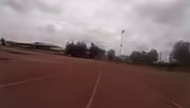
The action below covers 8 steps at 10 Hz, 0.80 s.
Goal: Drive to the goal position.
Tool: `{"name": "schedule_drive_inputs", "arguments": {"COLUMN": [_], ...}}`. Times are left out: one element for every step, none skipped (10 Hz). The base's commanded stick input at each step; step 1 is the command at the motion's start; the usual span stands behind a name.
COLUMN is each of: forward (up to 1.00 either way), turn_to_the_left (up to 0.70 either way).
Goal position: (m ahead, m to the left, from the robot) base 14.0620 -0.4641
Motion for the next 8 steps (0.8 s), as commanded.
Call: {"name": "schedule_drive_inputs", "arguments": {"forward": [0.7, 0.7, 0.7, 0.7, 0.7, 0.7, 0.7, 0.7], "turn_to_the_left": [0.0, 0.0, -0.02, -0.19, -0.35, -0.35, -0.35, -0.35]}}
